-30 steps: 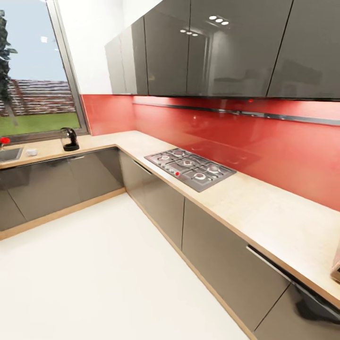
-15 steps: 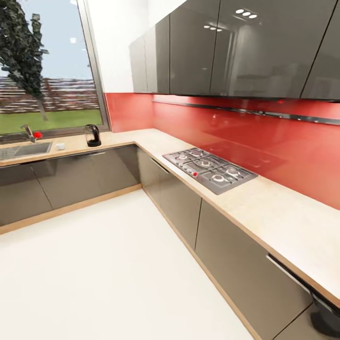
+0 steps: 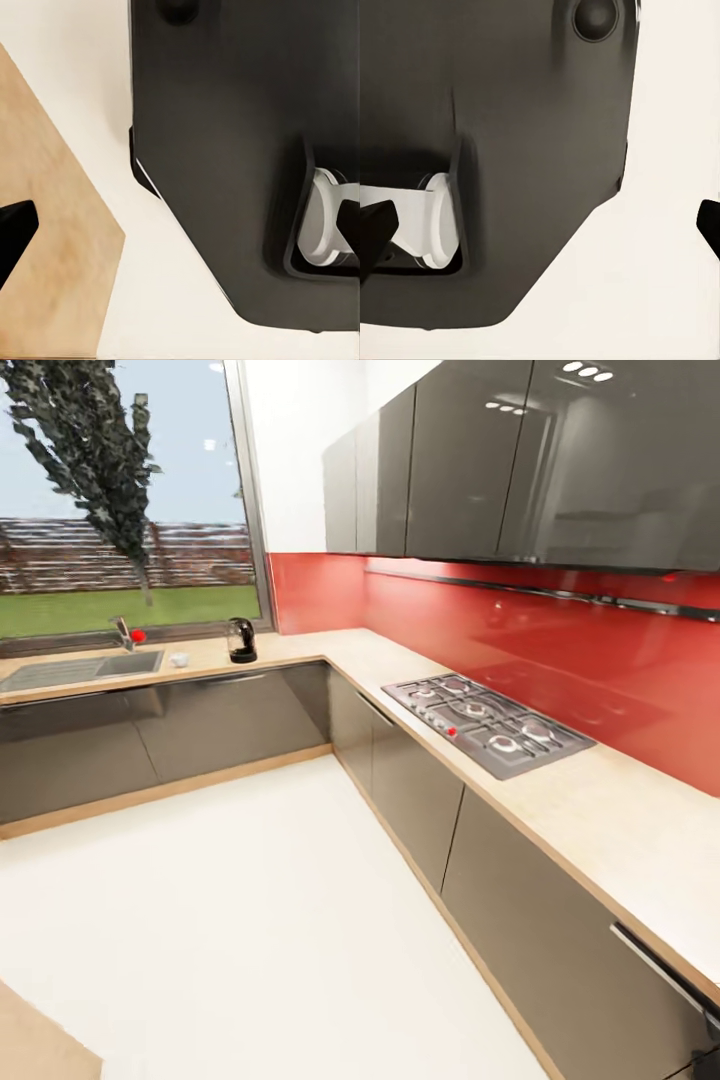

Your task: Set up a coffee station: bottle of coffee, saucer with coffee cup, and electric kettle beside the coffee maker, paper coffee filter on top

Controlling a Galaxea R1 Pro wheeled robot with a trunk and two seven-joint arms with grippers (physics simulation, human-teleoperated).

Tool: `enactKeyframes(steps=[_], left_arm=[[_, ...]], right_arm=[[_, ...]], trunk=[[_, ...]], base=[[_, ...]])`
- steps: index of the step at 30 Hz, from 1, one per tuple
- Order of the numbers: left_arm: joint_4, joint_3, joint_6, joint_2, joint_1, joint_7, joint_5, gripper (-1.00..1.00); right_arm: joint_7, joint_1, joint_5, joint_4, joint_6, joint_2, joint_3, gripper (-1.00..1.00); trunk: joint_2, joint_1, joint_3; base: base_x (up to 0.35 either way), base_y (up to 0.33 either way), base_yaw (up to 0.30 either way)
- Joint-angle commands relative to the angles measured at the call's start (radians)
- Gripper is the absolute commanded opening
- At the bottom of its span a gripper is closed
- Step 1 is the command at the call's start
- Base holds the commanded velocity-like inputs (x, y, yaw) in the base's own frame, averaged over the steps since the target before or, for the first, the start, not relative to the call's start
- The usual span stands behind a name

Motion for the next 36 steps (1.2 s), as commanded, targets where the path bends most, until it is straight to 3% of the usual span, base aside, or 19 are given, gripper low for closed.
enactKeyframes(steps=[1, 24, 36], left_arm=[[0.000, 0.003, -0.003, 0.000, 0.000, 0.001, 0.000, 1.00], [0.000, 0.002, -0.003, -0.001, 0.000, 0.001, 0.000, 1.00], [-0.003, -0.010, -0.015, 0.001, -0.006, -0.008, -0.014, 1.00]], right_arm=[[0.000, 0.000, 0.000, -0.001, -0.002, 0.000, 0.000, 1.00], [0.000, 0.000, 0.000, -0.001, -0.002, 0.000, 0.000, 1.00], [0.000, 0.000, 0.000, -0.002, -0.002, 0.000, -0.001, 1.00]], trunk=[[0.006, -0.004, 0.001], [0.167, -0.092, 0.052], [0.167, -0.092, 0.041]], base=[[0.000, 0.000, 0.251], [0.000, 0.000, 0.251], [0.003, 0.000, 0.251]])
